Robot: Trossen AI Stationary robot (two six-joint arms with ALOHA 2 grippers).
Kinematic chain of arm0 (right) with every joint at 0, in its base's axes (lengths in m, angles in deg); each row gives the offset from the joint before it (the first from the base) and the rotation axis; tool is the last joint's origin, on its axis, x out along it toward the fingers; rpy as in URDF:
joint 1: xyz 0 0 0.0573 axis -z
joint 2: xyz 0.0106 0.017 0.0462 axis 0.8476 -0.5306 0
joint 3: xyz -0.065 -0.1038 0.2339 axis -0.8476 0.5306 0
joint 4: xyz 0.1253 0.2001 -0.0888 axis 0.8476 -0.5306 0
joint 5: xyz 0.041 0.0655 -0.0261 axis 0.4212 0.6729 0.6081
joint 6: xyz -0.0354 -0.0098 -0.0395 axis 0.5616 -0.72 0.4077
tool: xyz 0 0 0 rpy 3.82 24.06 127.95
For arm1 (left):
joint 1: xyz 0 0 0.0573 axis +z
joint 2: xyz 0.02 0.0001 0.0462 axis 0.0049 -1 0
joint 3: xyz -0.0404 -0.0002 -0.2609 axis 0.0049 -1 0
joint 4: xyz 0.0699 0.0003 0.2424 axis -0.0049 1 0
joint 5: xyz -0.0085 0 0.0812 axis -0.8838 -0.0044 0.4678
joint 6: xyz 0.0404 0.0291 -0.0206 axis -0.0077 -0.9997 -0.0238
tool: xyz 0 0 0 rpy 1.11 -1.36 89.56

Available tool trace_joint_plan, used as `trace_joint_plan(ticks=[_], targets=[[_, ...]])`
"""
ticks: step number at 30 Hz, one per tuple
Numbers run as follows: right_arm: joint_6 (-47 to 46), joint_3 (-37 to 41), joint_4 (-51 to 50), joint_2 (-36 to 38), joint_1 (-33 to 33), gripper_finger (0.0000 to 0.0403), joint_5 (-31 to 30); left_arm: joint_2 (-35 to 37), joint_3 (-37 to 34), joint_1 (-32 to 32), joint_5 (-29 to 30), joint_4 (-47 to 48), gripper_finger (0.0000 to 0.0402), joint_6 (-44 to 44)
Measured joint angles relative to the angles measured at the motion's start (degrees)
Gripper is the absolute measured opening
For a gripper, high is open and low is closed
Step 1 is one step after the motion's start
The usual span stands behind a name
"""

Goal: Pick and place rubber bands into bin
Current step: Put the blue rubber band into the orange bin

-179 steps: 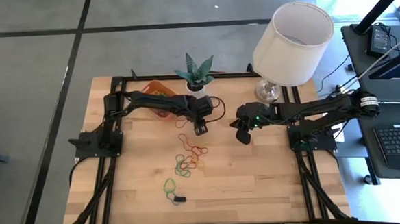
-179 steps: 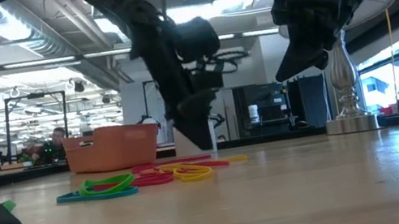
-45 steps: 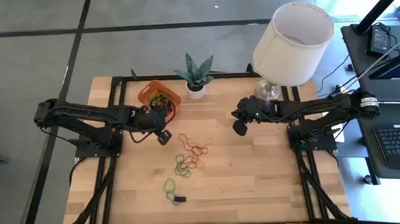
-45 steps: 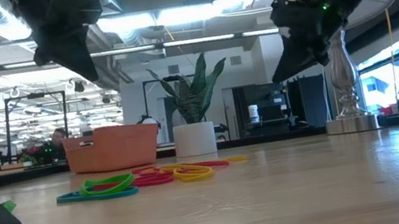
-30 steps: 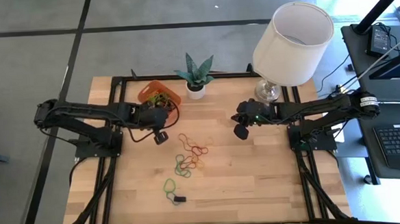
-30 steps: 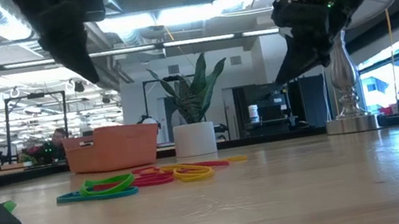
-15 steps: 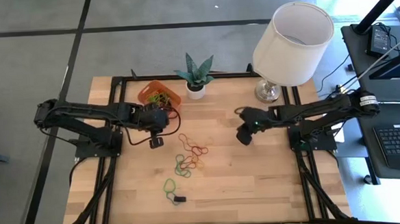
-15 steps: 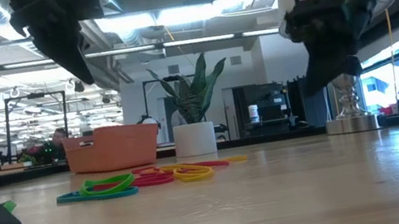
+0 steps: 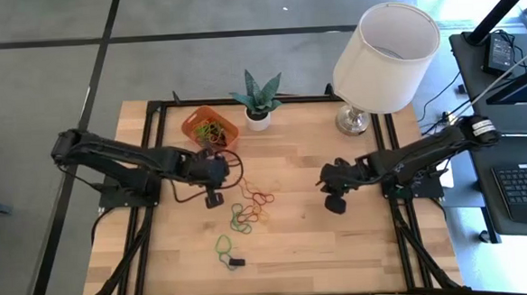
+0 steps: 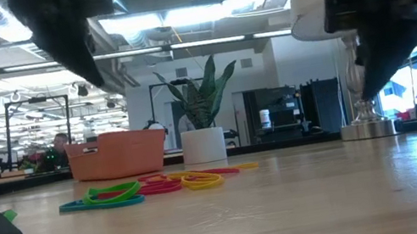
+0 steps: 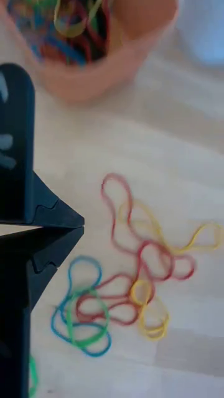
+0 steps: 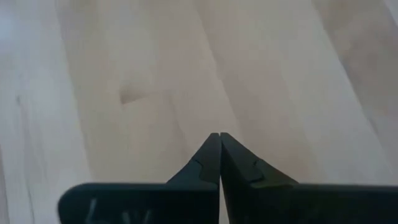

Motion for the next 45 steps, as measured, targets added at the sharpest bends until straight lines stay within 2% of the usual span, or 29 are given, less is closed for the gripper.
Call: trace_joint_plan(ticks=[5,12,17,22,25,28,30,40,45], targets=[[3.27,0.00,-1.88,2.61,-2.65,0.0006,-0.01,-8.30,0.90,-1.88,-3.74,-3.62,0.0002,3.35],[9.33,0.00,-2.05,5.12,-3.38,0.0007,-0.01,-20.95,4.36,-3.48,-5.55,-4.69,0.0007,3.41],[10.80,0.00,-1.96,5.13,-3.38,0.0007,0.01,-28.03,4.39,-3.43,-8.46,-8.15,0.0044,4.54],[12.66,0.00,-1.84,5.13,-3.35,0.0007,0.03,-32.54,4.85,-3.54,-7.35,-9.15,0.0077,6.97],[13.91,0.00,-1.80,5.13,-3.35,0.0007,0.03,-33.07,4.96,-3.59,-7.81,-8.84,0.0068,6.54],[15.18,0.00,-1.73,5.13,-3.35,0.0007,0.03,-31.84,4.56,-4.29,-6.13,-8.82,0.0019,6.52],[15.97,0.00,-1.65,5.13,-3.35,0.0007,0.03,-30.21,4.42,-4.57,-5.32,-8.78,0.0007,6.81],[19.25,0.00,-0.23,5.10,-3.20,0.0007,-0.40,-17.54,4.27,-4.88,-0.24,-3.83,0.0002,13.24],[19.91,0.00,0.37,5.10,-3.14,0.0007,-0.49,-16.13,4.26,-4.88,0.73,-3.63,0.0002,13.06]])
